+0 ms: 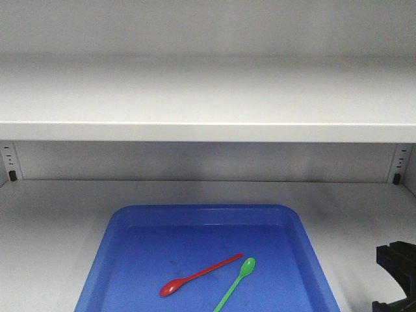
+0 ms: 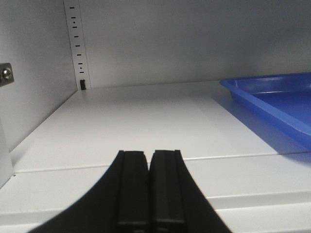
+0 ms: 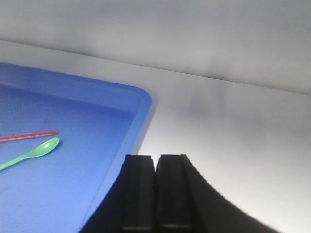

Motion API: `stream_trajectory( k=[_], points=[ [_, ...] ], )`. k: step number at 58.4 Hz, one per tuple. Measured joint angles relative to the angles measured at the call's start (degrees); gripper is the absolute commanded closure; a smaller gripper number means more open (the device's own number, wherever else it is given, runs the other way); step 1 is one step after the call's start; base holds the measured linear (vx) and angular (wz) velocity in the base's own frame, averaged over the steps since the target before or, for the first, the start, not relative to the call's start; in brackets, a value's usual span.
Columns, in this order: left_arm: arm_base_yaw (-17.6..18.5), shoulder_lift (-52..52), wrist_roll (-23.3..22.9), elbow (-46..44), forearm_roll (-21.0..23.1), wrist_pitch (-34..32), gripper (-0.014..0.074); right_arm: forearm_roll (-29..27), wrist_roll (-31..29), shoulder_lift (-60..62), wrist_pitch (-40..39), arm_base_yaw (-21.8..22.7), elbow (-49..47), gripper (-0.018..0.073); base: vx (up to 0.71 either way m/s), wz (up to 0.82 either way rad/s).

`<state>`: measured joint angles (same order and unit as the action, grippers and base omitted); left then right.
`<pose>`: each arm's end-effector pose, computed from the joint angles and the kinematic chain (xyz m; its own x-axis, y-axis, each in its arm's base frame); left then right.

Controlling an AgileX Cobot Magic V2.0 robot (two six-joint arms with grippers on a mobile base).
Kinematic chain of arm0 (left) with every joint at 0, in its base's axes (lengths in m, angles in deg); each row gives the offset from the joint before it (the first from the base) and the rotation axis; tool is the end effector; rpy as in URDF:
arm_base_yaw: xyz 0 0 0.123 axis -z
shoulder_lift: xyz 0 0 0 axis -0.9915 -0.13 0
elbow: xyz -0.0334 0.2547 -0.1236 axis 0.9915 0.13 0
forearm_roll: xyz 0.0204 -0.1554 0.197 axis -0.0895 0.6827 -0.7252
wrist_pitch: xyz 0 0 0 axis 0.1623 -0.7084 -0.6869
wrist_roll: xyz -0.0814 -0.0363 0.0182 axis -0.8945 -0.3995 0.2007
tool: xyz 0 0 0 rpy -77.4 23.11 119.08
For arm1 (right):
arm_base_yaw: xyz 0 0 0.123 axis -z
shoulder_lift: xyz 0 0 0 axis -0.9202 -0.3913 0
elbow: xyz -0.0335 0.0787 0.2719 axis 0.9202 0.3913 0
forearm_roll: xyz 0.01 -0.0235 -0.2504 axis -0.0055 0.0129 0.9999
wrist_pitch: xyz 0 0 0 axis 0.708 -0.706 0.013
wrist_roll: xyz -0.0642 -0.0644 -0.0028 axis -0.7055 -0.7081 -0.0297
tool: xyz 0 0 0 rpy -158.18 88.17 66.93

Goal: Sort red and green spoons into left cabinet

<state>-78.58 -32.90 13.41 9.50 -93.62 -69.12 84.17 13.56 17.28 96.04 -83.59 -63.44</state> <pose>0.0565 -0.0036 0.2032 0.0509 -0.0190 -0.9985 0.0671 0.9976 -0.0156 0.1697 0.0469 0.3166 -0.2496 -0.1459 -0.9573 -0.2677 0.9605 -0.0766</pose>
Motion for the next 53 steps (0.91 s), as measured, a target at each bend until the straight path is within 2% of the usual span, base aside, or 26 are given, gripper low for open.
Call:
stream_trajectory(
  k=[17, 23, 29, 40, 41, 53],
  points=[
    [0.00, 0.00, 0.00, 0.00, 0.00, 0.00, 0.0597, -7.62, -9.07, 2.42, -2.81, 0.43, 0.16, 0.0564, 0.00, 0.00],
    [0.00, 0.00, 0.00, 0.00, 0.00, 0.00, 0.0597, -13.79, -14.13, 5.07, -5.63, 2.66, 2.28, 0.0564, 0.00, 0.00],
    [0.00, 0.00, 0.00, 0.00, 0.00, 0.00, 0.0597, -17.52, -16.35, 8.83, -8.05, 6.13, 7.13, 0.0564, 0.00, 0.00],
    [0.00, 0.00, 0.00, 0.00, 0.00, 0.00, 0.0597, -15.01, -13.64, 18.40, -10.23, 11.57, 16.50, 0.0564, 0.00, 0.00],
    [0.00, 0.00, 0.00, 0.00, 0.00, 0.00, 0.0597, -11.53, -11.01, 26.68, -11.91, 13.99, 23.66, 0.0564, 0.00, 0.00],
    [0.00, 0.00, 0.00, 0.00, 0.00, 0.00, 0.0597, -11.00, -10.35, 38.81, -15.52, 14.23, 33.73, 0.0564, 0.00, 0.00]
  ],
)
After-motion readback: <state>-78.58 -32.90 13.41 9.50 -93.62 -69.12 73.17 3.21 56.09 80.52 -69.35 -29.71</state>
